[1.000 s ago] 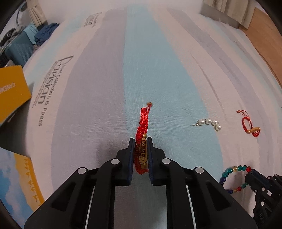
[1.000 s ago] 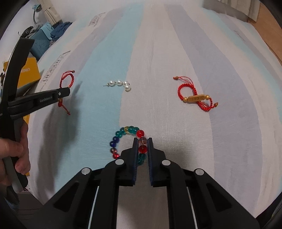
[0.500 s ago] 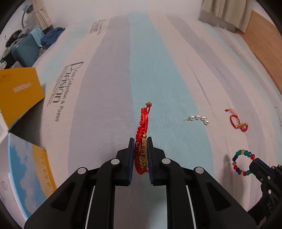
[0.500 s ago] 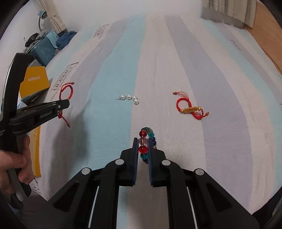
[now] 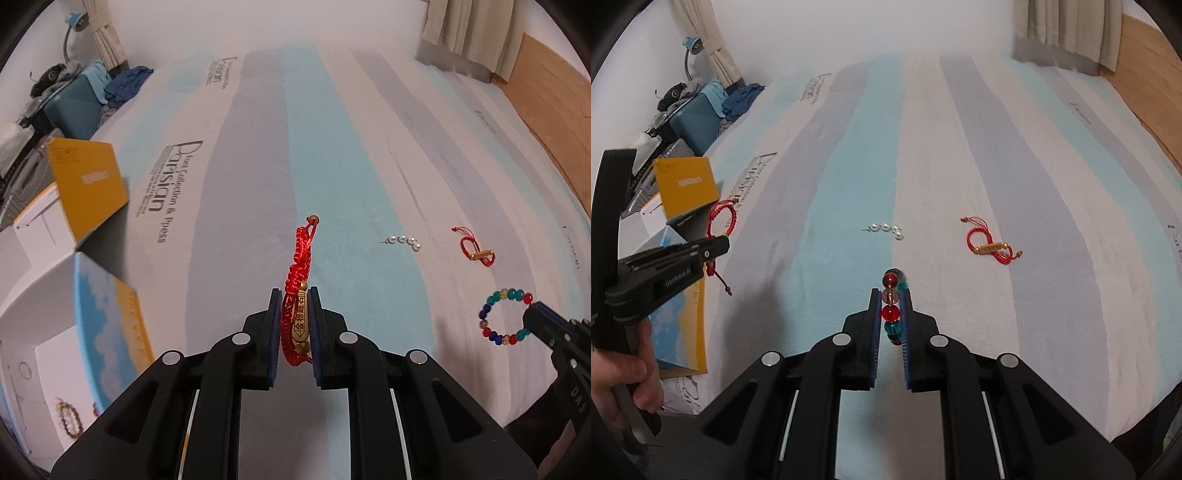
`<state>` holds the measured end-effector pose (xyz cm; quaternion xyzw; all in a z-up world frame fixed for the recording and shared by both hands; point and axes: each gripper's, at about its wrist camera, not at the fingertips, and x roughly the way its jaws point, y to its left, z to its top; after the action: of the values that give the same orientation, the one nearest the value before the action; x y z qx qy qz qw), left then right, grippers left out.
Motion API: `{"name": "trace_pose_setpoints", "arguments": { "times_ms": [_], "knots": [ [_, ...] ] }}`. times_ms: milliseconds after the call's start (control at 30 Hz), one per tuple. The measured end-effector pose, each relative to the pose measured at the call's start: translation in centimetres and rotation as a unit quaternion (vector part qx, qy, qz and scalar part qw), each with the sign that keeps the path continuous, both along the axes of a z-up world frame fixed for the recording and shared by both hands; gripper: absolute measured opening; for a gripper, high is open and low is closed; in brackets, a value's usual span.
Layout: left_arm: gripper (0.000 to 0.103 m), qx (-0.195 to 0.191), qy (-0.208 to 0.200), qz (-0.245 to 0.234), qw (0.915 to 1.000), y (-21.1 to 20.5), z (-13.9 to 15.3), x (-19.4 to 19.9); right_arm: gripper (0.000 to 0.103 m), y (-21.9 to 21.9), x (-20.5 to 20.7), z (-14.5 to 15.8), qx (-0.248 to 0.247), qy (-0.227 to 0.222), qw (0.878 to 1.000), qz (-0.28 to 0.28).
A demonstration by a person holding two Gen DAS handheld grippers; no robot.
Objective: Organize jewelry
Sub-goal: 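Carry the red string bracelet with the left tool while the right tool carries the multicolour bracelet into the box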
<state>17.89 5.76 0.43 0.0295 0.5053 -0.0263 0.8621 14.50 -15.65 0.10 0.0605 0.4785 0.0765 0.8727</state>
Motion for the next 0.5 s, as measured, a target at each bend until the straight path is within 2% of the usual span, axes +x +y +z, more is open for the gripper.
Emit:
{"name": "trace_pose_setpoints", "arguments": {
  "times_ms": [267, 500],
  "knots": [
    [0.013, -0.001, -0.012, 0.016, 0.9998, 3.1, 2.4, -3.1, 0.009, 3.1, -1.3, 2.5, -0.003, -0.019, 1.0, 0.014],
    [0.014, -0.002, -0.03, 0.036, 0.9989, 7.2, 4.5, -6.2, 0.009, 8.0, -2.2, 4.7, 0.001, -0.037, 0.998, 0.045]
  ]
}}
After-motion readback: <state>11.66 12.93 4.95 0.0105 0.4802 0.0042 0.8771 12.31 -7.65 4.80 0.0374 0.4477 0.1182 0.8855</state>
